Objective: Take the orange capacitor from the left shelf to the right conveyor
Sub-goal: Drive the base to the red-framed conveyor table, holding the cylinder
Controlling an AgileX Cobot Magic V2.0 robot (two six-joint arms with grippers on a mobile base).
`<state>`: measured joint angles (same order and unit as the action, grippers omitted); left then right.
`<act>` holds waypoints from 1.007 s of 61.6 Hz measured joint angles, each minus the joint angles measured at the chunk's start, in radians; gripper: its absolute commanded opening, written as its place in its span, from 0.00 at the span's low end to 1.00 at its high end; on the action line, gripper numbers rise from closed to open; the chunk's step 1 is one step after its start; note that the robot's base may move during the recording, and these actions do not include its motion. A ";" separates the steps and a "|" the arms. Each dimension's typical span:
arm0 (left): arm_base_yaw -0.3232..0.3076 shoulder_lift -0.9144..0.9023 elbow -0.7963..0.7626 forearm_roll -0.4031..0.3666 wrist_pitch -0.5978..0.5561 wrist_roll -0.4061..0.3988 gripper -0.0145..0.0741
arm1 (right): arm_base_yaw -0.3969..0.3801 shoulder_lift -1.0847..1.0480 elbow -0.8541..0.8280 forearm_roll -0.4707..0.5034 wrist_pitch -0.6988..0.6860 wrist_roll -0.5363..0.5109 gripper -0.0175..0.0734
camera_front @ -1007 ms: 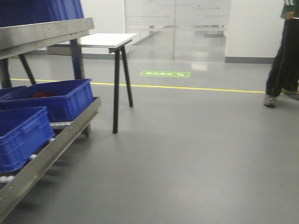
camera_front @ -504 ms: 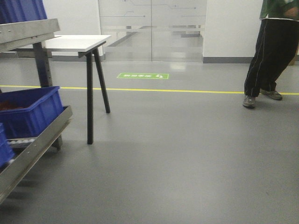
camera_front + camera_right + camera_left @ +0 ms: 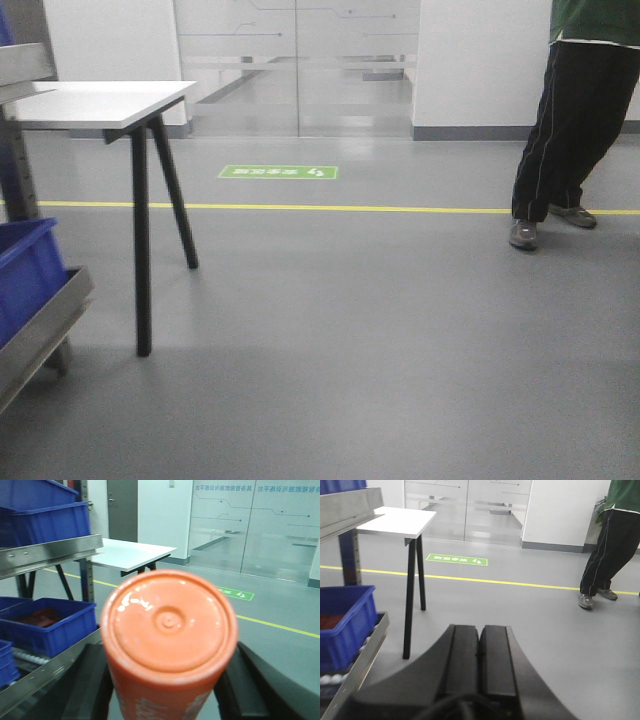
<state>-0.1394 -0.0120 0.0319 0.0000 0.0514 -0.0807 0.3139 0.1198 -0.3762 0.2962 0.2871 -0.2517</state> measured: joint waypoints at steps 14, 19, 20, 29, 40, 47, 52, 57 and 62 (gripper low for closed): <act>0.000 0.000 0.000 0.000 0.000 0.000 0.05 | 0.000 0.000 0.000 0.000 -0.002 0.000 0.25; 0.000 0.000 0.000 0.000 0.000 0.000 0.05 | 0.000 0.000 0.000 0.000 -0.002 0.000 0.25; 0.000 0.000 0.000 0.000 0.000 0.000 0.05 | 0.000 0.000 0.000 0.000 -0.002 0.000 0.25; -0.001 0.000 0.000 0.000 0.000 0.000 0.05 | 0.000 0.000 0.000 0.000 -0.002 0.000 0.25; -0.001 0.000 0.000 0.000 0.000 0.000 0.05 | 0.000 0.000 0.000 0.000 -0.002 0.000 0.25; -0.001 0.000 0.000 0.000 0.000 0.000 0.05 | 0.000 0.000 0.000 0.000 -0.002 0.000 0.25; -0.001 0.000 0.000 0.000 0.000 0.000 0.05 | 0.000 0.000 0.000 0.000 -0.002 0.000 0.25; -0.001 0.000 0.000 0.000 0.000 0.000 0.05 | 0.000 0.000 0.000 0.000 -0.002 0.000 0.25; -0.001 0.000 0.000 0.000 0.000 0.000 0.05 | 0.000 0.000 0.000 0.000 -0.002 0.000 0.25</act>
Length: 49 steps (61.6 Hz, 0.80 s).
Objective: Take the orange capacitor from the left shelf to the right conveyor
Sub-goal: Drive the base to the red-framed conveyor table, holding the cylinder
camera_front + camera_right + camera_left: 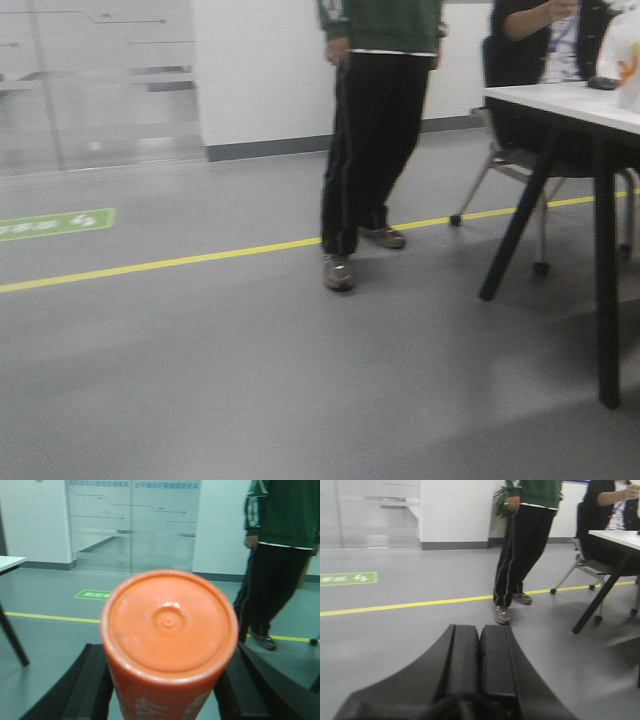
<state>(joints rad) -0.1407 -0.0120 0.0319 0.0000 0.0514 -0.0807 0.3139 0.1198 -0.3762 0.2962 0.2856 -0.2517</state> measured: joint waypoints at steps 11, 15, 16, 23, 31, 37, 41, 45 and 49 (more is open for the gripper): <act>0.000 0.000 0.000 0.000 0.000 0.000 0.05 | 0.000 0.000 0.000 0.000 0.000 0.000 0.25; 0.000 0.000 0.000 0.000 0.000 0.000 0.05 | 0.000 0.000 0.000 0.000 -0.001 0.000 0.25; 0.000 0.000 0.000 0.000 0.000 0.000 0.05 | 0.000 0.000 0.000 0.000 -0.001 0.000 0.25; 0.000 0.000 0.000 0.000 0.000 0.000 0.05 | 0.000 0.000 0.000 0.000 -0.001 0.000 0.25; 0.000 0.000 0.000 0.000 0.000 0.000 0.05 | 0.000 0.000 0.000 0.000 -0.001 0.000 0.25; 0.000 0.000 0.000 0.000 0.000 0.000 0.05 | 0.000 0.000 0.000 0.000 -0.001 0.000 0.25; 0.000 0.000 0.000 0.000 0.000 0.000 0.05 | 0.000 0.000 0.000 0.000 -0.001 0.000 0.25; 0.000 0.000 0.000 0.000 0.000 0.000 0.05 | 0.000 0.000 0.000 0.000 -0.001 0.000 0.25; 0.000 0.000 0.000 0.000 0.000 0.000 0.05 | 0.000 0.000 0.000 0.000 -0.001 0.000 0.25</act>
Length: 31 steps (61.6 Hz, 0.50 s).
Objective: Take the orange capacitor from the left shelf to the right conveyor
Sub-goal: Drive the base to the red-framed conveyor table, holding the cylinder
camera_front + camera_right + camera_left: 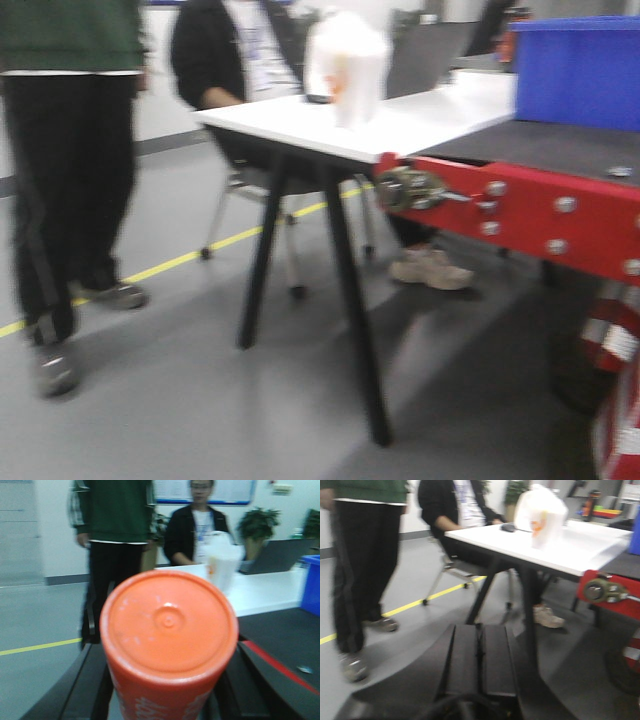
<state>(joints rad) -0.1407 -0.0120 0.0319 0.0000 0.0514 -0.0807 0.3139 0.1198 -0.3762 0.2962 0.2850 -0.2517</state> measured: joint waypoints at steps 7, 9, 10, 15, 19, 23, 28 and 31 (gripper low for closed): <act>0.000 0.000 0.000 0.000 0.000 0.000 0.05 | 0.000 0.000 0.000 0.000 0.000 0.000 0.25; 0.000 0.000 0.000 0.000 0.000 0.000 0.05 | 0.000 0.000 0.000 0.000 0.000 0.000 0.25; 0.000 0.000 0.000 0.000 0.000 0.000 0.05 | 0.000 0.000 0.000 0.000 0.000 0.000 0.25; 0.000 0.000 0.000 0.000 0.000 0.000 0.05 | 0.000 0.000 0.000 0.000 0.000 0.000 0.25; 0.000 0.000 0.000 0.000 0.000 0.000 0.05 | 0.000 0.000 0.000 0.000 0.000 0.000 0.25; 0.000 0.000 0.000 0.000 0.000 0.000 0.05 | 0.000 0.000 0.000 0.000 0.000 0.000 0.25; 0.000 0.000 0.000 0.000 0.000 0.000 0.05 | 0.000 0.000 0.000 0.000 0.000 0.000 0.25; 0.000 0.000 0.000 0.000 0.000 0.000 0.05 | 0.000 0.000 0.000 0.000 0.000 0.000 0.25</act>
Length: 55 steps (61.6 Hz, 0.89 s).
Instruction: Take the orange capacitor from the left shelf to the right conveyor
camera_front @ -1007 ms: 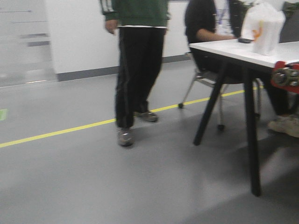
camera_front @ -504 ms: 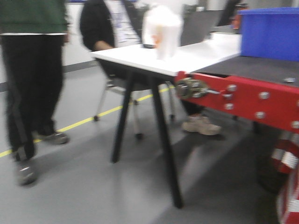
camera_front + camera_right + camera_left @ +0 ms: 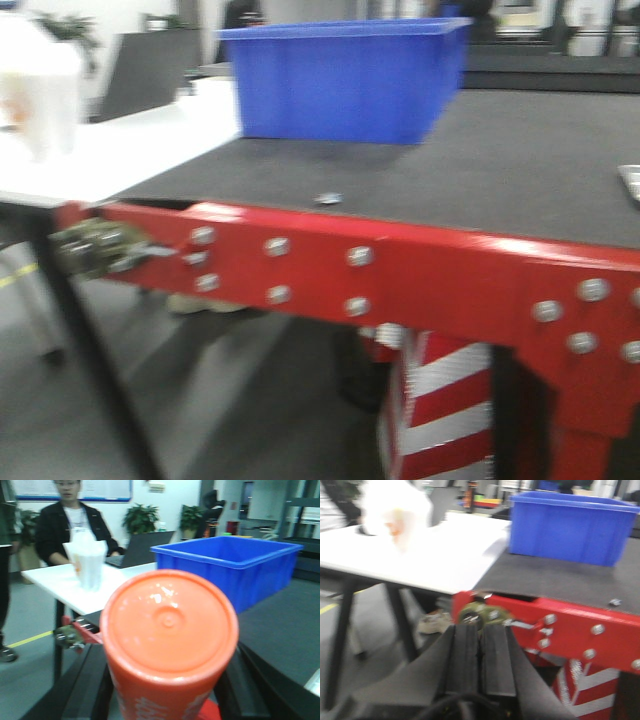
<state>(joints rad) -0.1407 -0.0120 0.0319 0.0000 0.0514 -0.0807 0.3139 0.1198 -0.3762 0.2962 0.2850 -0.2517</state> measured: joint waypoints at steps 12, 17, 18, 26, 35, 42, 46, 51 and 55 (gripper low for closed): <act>0.000 0.000 0.000 0.000 0.000 0.000 0.05 | 0.000 0.000 0.000 0.000 0.000 0.000 0.25; 0.000 0.000 0.000 0.000 0.000 0.000 0.05 | 0.000 0.000 0.000 0.000 0.000 0.000 0.25; 0.000 0.000 0.000 0.000 0.000 0.000 0.05 | 0.000 0.000 0.000 0.000 0.000 0.000 0.25; 0.000 0.000 0.000 0.000 0.000 0.000 0.05 | 0.000 0.000 0.000 0.000 0.000 0.000 0.25; 0.000 0.000 0.000 0.000 0.000 0.000 0.05 | 0.000 0.000 0.000 0.000 0.000 0.000 0.25; 0.000 0.000 0.000 0.000 0.000 0.000 0.05 | 0.000 0.000 0.000 0.000 0.000 0.000 0.25; 0.000 0.000 0.000 0.000 0.000 0.000 0.05 | 0.000 0.000 0.000 0.000 0.000 0.000 0.25; 0.000 0.000 0.000 0.000 0.000 0.000 0.05 | 0.000 0.000 0.000 0.000 0.000 0.000 0.25; 0.000 0.000 0.000 0.000 0.000 0.000 0.05 | 0.000 0.000 0.000 0.000 0.000 0.000 0.25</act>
<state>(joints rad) -0.1407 -0.0120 0.0319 0.0000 0.0514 -0.0807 0.3139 0.1198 -0.3762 0.2962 0.2850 -0.2517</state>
